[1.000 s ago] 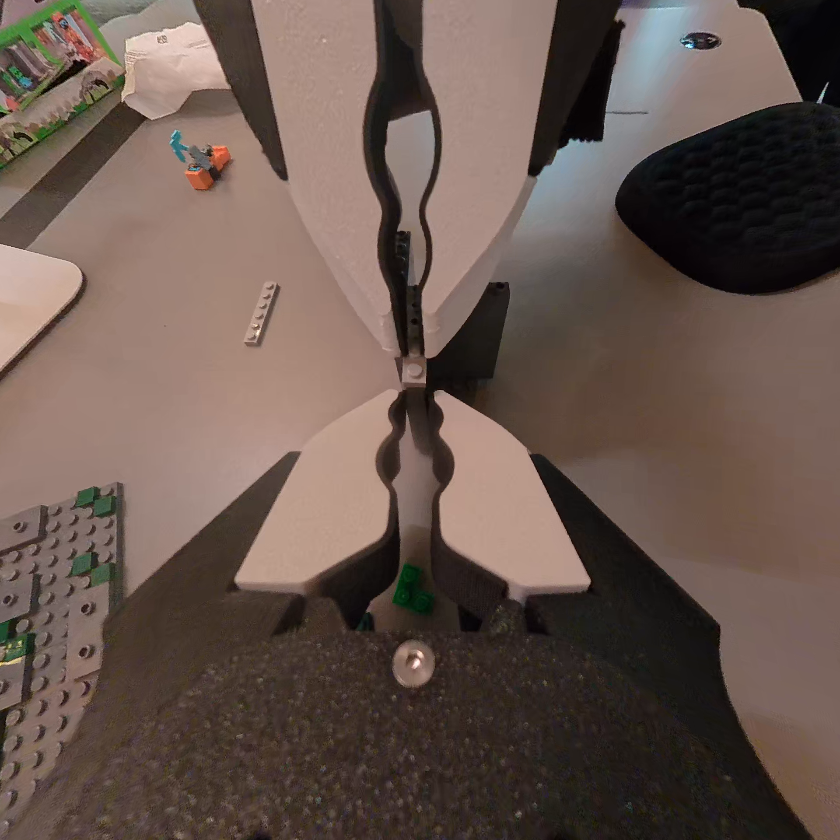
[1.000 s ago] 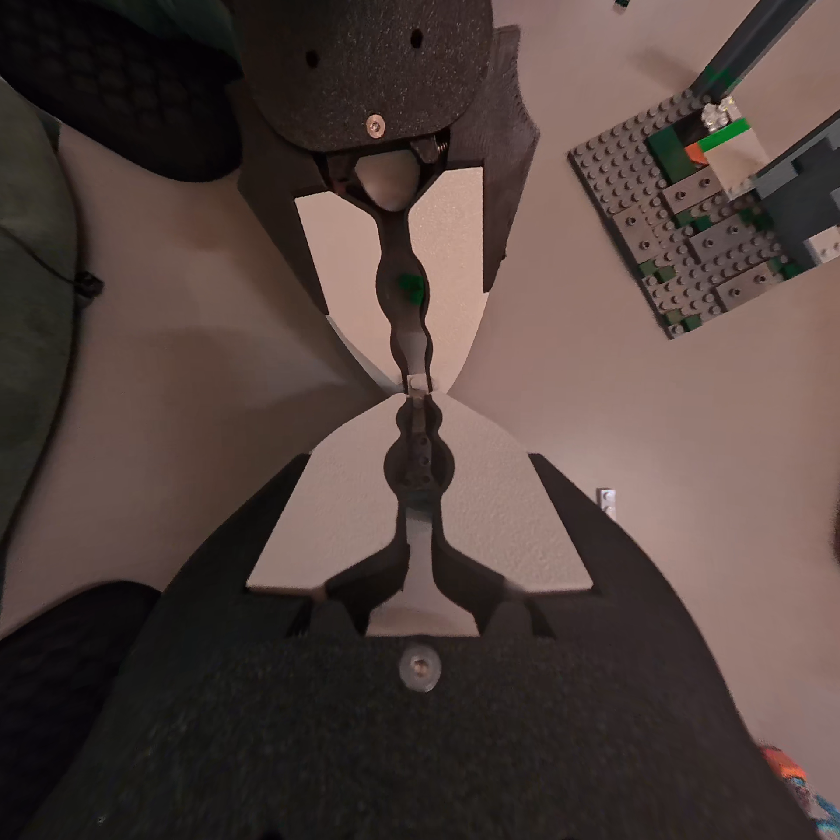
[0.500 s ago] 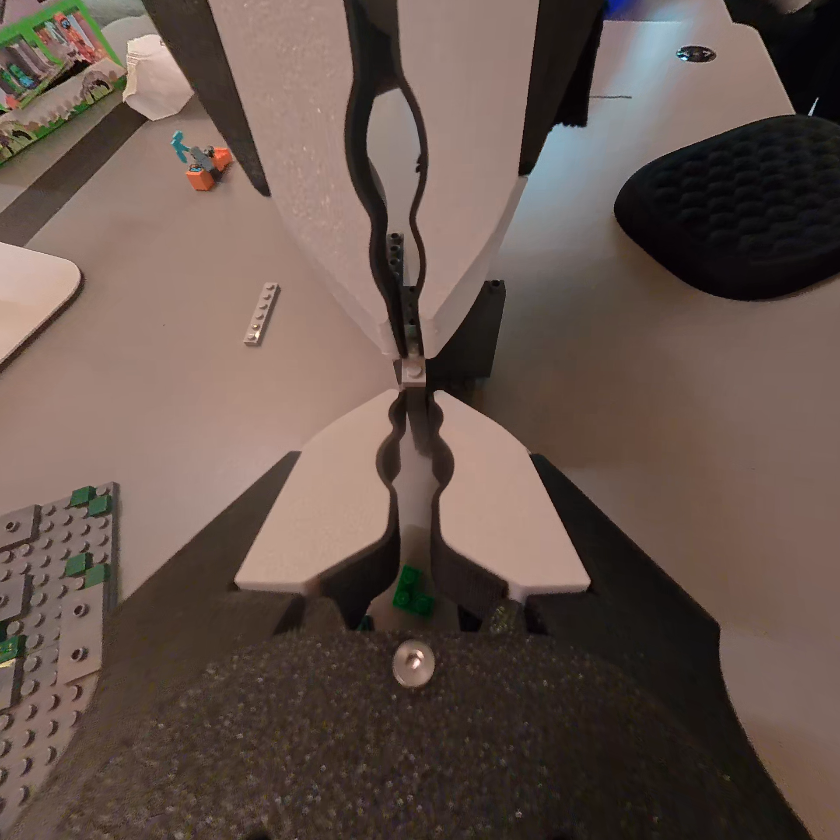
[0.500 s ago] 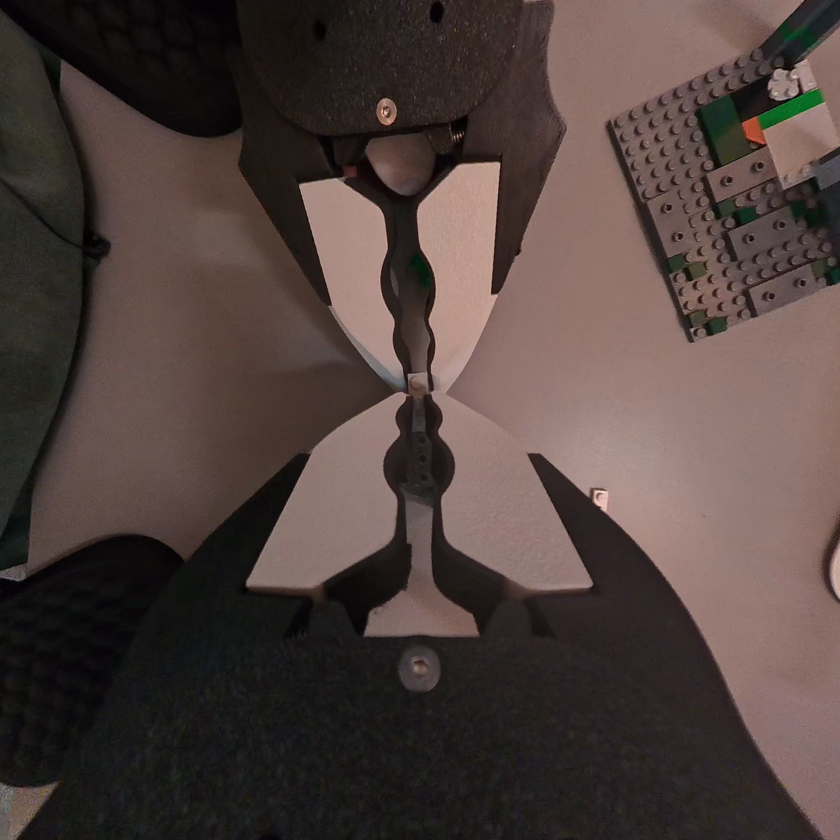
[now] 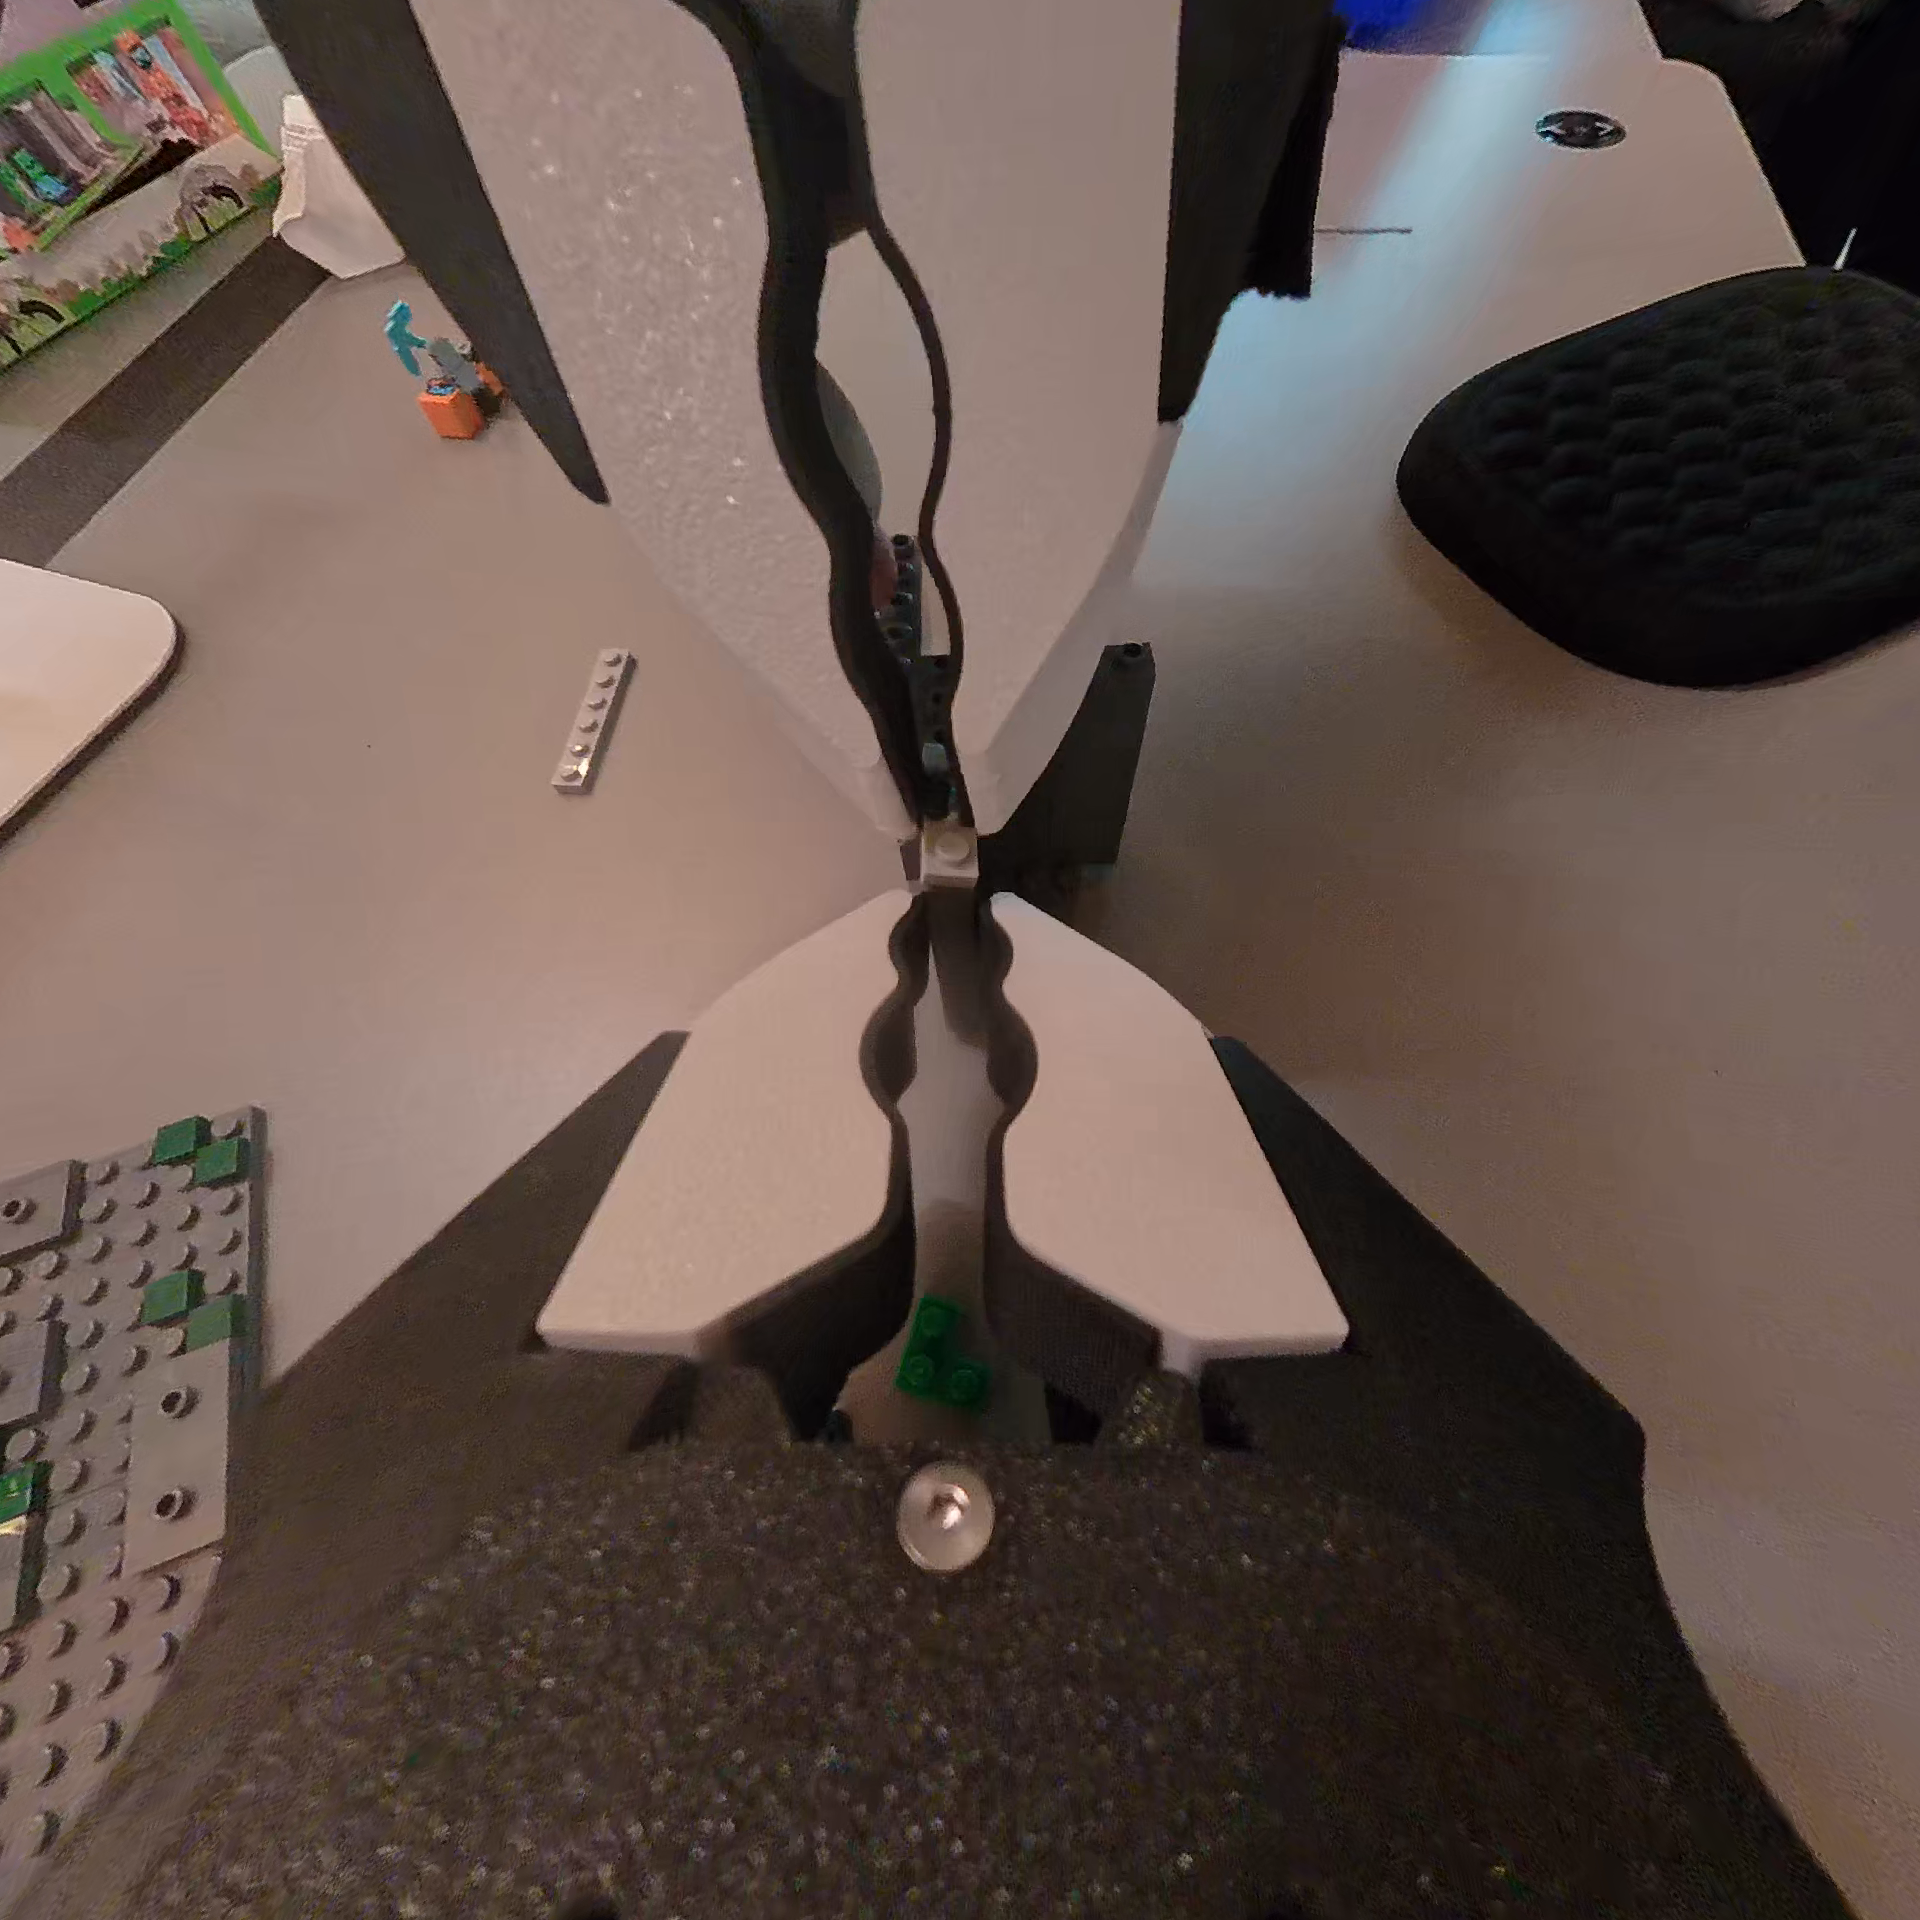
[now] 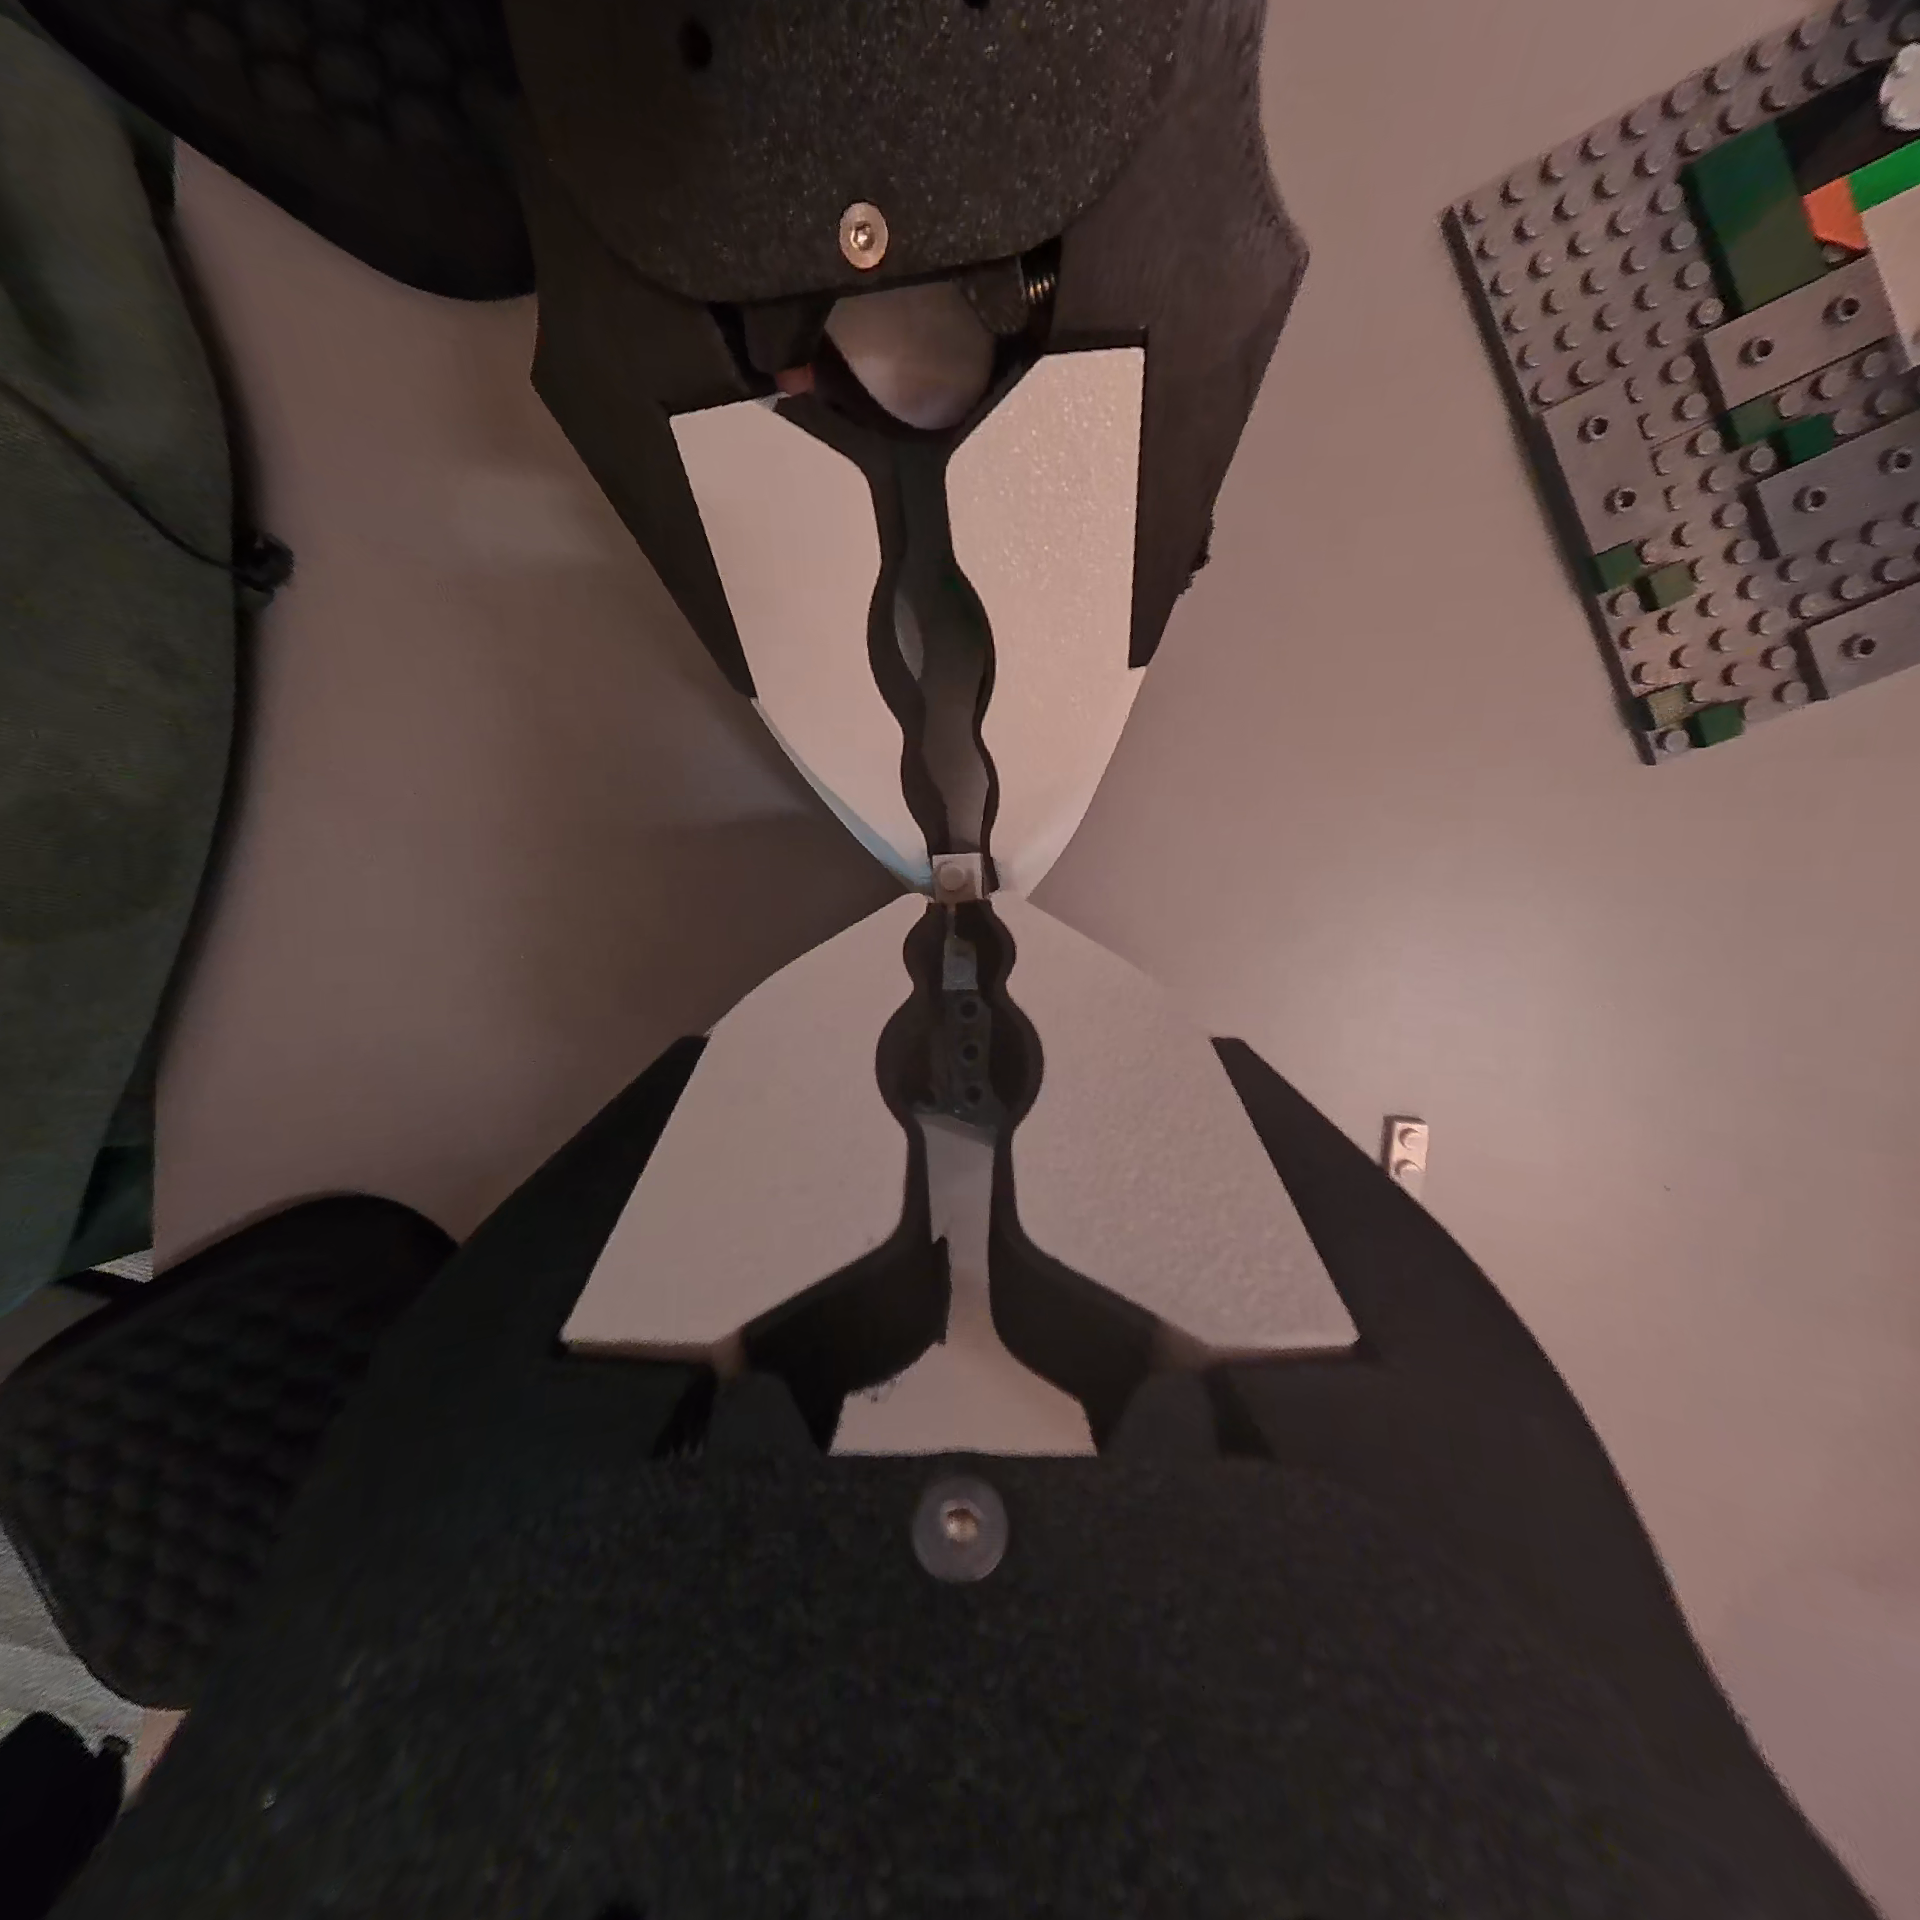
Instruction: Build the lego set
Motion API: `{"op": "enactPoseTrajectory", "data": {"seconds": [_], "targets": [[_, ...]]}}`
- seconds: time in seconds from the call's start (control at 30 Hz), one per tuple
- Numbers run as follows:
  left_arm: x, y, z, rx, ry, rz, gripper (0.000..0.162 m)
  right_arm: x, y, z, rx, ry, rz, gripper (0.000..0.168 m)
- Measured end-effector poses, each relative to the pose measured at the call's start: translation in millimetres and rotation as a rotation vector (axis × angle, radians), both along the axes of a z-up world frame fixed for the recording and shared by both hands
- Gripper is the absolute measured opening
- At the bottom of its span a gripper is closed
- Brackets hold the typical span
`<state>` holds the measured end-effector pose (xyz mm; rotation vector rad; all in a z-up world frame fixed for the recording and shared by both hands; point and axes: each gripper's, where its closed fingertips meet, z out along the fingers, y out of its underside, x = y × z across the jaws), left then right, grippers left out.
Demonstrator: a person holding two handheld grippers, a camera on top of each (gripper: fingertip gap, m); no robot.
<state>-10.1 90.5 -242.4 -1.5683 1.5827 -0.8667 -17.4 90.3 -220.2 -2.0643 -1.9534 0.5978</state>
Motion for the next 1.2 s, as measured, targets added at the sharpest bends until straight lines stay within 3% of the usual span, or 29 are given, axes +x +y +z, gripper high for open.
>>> {"op": "enactPoseTrajectory", "data": {"seconds": [0.27, 0.43, 0.67, 1.2], "targets": [[0.3, 0.1, -0.1, -0.004, 0.000, 0.005, 0.008, -0.6, -0.4, 3.6, 0.039, 0.050, 0.030, 0.008], [0.3, 0.1, -0.2, -0.007, 0.000, 0.010, 0.008, -2.9, -1.2, 8.9, 0.206, 0.074, 0.073, 0.013], [0.4, 0.2, -0.4, -0.012, 0.001, 0.013, 0.008, -2.6, 0.2, 5.0, 0.378, 0.061, 0.089, 0.004], [0.1, 1.2, -0.4, 0.014, 0.005, 0.012, 0.008, -4.1, 2.2, 4.1, 0.174, 0.040, 0.080, 0.000]]}}
